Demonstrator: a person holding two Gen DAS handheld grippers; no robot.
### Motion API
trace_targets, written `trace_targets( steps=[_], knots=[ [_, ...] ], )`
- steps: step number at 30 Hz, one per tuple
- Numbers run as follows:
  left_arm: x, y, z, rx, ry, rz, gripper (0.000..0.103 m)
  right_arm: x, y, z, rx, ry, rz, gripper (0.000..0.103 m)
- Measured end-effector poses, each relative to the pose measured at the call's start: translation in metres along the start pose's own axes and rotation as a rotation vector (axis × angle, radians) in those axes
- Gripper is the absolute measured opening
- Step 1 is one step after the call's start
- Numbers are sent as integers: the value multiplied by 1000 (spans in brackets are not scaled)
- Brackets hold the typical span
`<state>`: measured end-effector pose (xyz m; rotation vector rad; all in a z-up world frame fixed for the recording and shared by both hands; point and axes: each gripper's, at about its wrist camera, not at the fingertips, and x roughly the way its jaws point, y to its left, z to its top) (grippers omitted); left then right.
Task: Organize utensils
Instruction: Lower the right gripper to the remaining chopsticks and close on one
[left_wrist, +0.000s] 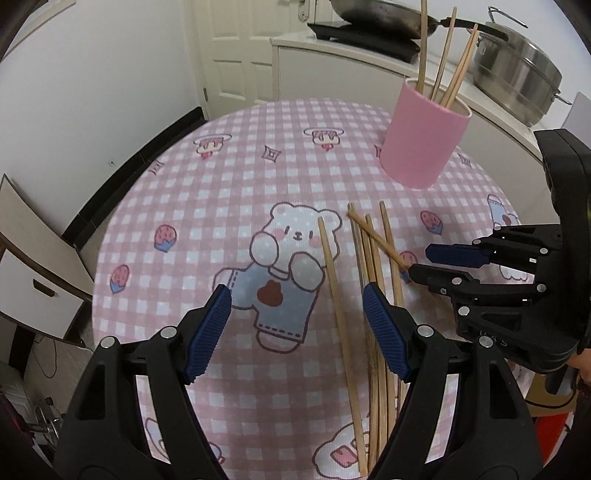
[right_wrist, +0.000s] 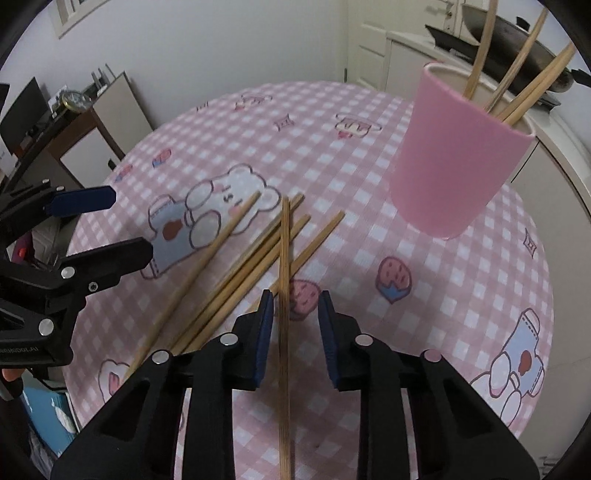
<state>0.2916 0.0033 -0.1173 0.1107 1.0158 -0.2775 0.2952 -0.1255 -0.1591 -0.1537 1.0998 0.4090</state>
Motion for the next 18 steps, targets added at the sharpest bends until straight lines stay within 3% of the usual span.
trace_targets(
  steps=[2, 4, 12, 13, 15, 18],
  knots=[
    [6, -1, 0, -1, 12, -4, 73, 4, -1, -1, -7, 15, -8, 17],
    [10, -2, -1, -2, 22, -13, 73, 8, -3, -1, -10, 23, -14, 6],
    [33, -8, 4, -5, 55, -13, 72, 7, -17, -3, -11, 14, -36, 6],
    [36, -9, 5, 0, 59, -9, 69, 7, -18, -4, -8, 13, -32, 6],
    [42, -13, 6, 16, 68, 4, 51, 8, -19, -5, -4, 10, -29, 6],
    [51, -15, 7, 20, 83, 7, 43, 8, -21, -5, -1, 7, -18, 6]
  ],
)
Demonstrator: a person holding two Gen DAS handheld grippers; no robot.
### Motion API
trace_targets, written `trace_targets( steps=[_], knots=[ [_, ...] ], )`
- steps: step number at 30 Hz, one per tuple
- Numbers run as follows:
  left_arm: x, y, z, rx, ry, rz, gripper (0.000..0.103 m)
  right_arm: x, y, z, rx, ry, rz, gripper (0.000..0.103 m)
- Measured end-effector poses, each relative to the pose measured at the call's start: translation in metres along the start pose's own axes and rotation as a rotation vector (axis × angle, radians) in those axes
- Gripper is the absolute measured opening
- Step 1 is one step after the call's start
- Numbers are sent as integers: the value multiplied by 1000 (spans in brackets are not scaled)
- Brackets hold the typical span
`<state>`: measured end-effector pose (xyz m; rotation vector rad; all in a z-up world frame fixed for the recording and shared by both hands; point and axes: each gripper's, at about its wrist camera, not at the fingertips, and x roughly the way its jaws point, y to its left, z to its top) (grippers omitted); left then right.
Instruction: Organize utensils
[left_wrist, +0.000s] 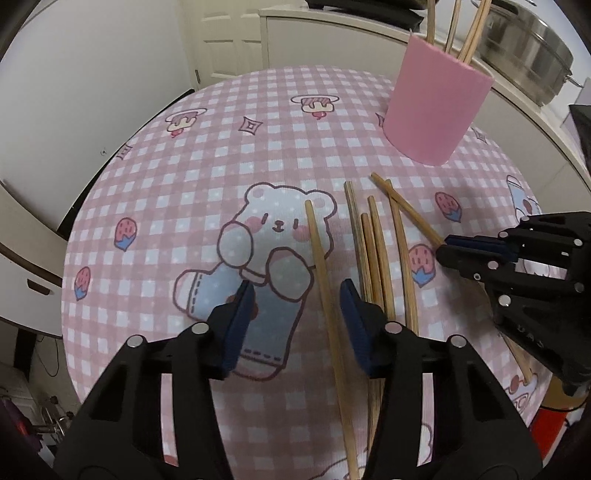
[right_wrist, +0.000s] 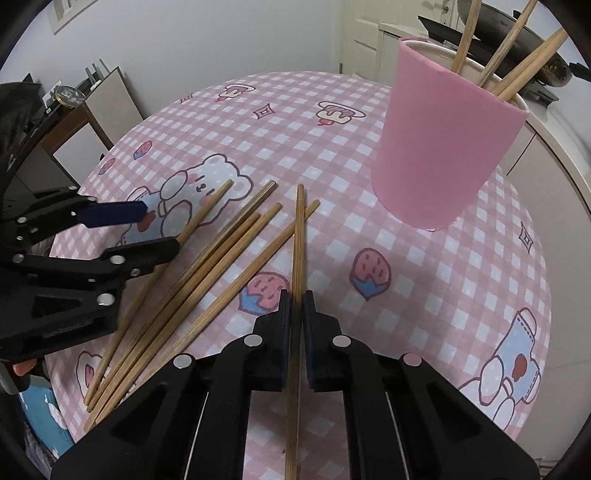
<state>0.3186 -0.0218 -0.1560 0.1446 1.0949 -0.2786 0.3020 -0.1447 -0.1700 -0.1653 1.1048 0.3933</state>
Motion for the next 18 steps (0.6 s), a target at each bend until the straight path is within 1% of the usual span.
trace_targets(
  steps=[2, 4, 5, 7, 8, 9, 12, 15, 18],
  knots=[
    [5, -1, 1, -3, 11, -2, 35, 0, 1, 0, -1, -1, 4, 6],
    [7, -3, 1, 3, 15, 5, 35, 0, 1, 0, 1, -2, 7, 5],
    [8, -5, 2, 12, 12, 12, 33, 0, 1, 0, 1, -2, 9, 5],
    [8, -8, 1, 22, 11, 10, 23, 1, 1, 0, 3, -3, 10, 5],
    [8, -10, 1, 32, 12, 13, 12, 1, 1, 1, 4, -4, 10, 5],
    [8, -12, 0, 41, 13, 22, 8, 0, 1, 1, 6, -7, 9, 5],
    [7, -21, -2, 83, 2, 60, 6, -3, 1, -1, 12, -20, 14, 5],
    [-1, -21, -2, 77, -23, 64, 6, -11, 2, -1, 16, -41, 16, 5],
    [-18, -16, 1, 54, -60, 64, 6, -23, 3, 0, 19, -68, 18, 5]
  ],
)
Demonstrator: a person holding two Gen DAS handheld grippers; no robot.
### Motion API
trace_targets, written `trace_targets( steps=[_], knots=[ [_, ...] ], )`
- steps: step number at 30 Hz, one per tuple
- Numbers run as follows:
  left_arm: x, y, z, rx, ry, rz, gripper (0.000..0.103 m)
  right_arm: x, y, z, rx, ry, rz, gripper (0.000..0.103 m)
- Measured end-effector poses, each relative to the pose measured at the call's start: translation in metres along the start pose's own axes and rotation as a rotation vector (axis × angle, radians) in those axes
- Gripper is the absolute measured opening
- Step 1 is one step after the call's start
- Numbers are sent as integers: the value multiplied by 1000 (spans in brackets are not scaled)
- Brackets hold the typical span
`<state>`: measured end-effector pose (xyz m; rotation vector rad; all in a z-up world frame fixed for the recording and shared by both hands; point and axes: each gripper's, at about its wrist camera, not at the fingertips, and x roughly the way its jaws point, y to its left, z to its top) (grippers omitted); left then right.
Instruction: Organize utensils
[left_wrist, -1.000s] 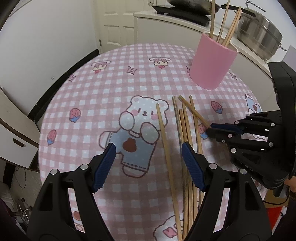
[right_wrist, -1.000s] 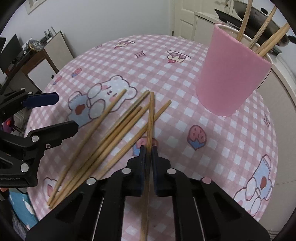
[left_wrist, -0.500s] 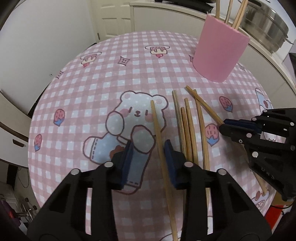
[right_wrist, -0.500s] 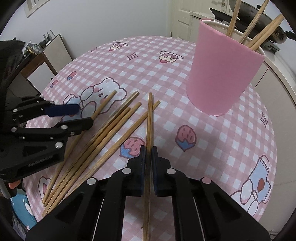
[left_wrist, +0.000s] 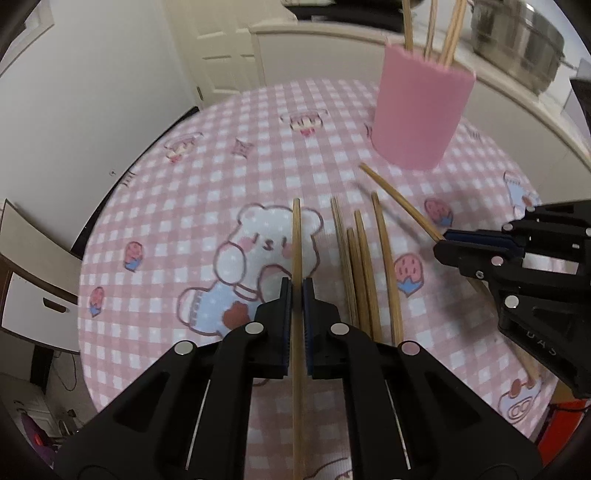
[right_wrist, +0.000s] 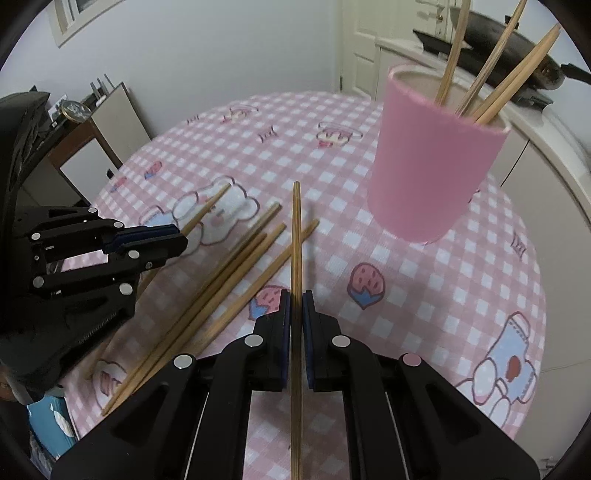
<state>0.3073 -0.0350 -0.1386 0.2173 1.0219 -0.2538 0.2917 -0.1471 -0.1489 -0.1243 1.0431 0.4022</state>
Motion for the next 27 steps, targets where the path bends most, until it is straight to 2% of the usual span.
trace_targets(
  steps=[8, 13, 27],
  knots=[
    [-65, 10, 9, -33, -135, -5, 6, -50, 3, 7, 2, -115, -6, 5],
    [-102, 10, 13, -48, -214, -36, 6, -80, 7, 9, -5, -176, -14, 5],
    [-168, -14, 39, -86, -414, -73, 6, -155, -4, 17, -5, -362, -89, 5]
  ],
)
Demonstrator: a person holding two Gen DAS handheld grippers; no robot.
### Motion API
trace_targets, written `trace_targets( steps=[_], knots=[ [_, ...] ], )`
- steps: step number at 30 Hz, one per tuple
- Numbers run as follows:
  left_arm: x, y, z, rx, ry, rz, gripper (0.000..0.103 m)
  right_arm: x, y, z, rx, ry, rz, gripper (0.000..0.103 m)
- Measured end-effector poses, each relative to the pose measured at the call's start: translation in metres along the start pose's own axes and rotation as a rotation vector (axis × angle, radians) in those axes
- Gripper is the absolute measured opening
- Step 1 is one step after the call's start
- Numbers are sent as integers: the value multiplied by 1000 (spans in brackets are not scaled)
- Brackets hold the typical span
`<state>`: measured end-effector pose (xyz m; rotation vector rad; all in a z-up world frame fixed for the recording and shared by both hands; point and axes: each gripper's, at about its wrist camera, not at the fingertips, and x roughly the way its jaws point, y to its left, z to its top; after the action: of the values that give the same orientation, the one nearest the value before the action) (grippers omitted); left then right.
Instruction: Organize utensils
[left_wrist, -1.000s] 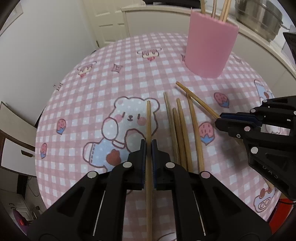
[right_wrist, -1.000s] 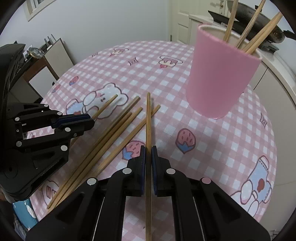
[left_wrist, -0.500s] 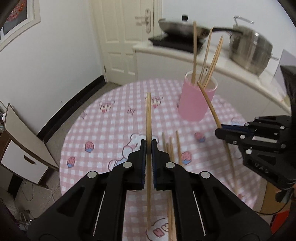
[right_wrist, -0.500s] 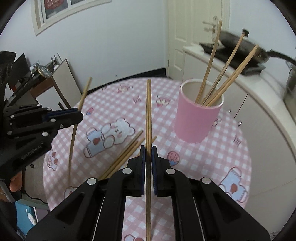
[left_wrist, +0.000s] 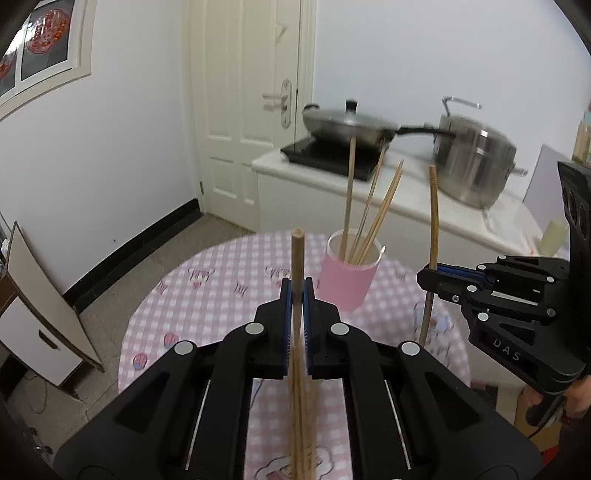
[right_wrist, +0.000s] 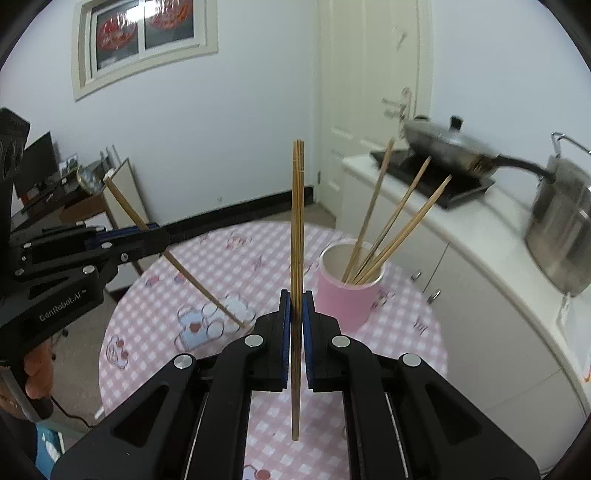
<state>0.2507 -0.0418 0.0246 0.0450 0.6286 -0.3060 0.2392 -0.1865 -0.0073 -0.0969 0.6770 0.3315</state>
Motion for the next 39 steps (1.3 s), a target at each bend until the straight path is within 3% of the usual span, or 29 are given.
trace_targets(
  steps=[13, 25, 39],
  knots=[
    [4, -18, 58, -61, -101, -75, 6, -24, -32, 42, 72, -253, -79, 5],
    [40, -27, 91, -95, -220, -105, 6, -1, -53, 62, 130, -417, -118, 5],
    [99, -34, 72, -55, -144, -103, 6, 45, -74, 46, 152, -367, -82, 5]
  ],
)
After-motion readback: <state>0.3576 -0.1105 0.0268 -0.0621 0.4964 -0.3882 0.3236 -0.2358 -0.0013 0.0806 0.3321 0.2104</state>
